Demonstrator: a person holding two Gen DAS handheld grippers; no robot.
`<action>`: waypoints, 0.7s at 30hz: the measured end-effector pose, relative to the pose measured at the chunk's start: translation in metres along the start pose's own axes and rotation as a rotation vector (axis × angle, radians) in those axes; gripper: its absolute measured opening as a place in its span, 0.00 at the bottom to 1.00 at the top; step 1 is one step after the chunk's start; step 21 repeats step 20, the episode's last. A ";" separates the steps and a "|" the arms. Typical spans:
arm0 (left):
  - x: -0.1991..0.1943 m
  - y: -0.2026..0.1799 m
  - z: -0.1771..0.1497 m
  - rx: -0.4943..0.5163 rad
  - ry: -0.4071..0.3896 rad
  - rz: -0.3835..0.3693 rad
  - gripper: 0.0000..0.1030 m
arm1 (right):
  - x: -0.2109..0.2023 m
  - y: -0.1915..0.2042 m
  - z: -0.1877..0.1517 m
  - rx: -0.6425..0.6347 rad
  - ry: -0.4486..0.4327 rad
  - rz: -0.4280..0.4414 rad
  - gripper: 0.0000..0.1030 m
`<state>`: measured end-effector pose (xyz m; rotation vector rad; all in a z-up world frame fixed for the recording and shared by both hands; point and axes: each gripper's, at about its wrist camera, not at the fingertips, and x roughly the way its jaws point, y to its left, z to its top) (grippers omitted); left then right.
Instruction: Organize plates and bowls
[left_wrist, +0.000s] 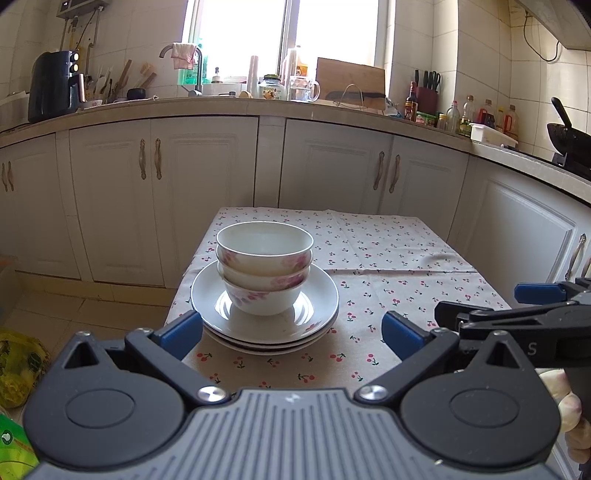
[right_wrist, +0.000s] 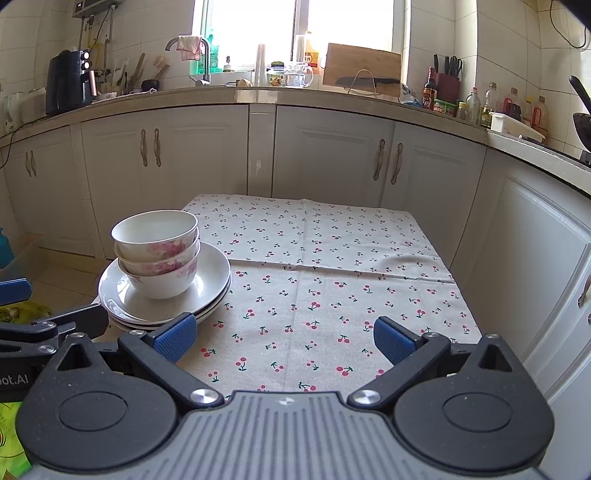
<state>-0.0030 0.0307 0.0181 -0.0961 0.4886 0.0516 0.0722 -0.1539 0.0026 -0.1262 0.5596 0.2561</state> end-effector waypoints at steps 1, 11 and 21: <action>0.000 0.000 0.000 0.000 0.000 0.000 0.99 | 0.000 0.000 0.000 -0.001 0.000 -0.001 1.00; 0.000 0.000 0.000 -0.003 -0.001 0.002 0.99 | -0.001 0.001 0.000 -0.003 -0.003 -0.007 1.00; 0.000 0.000 0.000 -0.002 -0.001 0.002 0.99 | -0.001 0.001 0.000 -0.004 -0.003 -0.010 1.00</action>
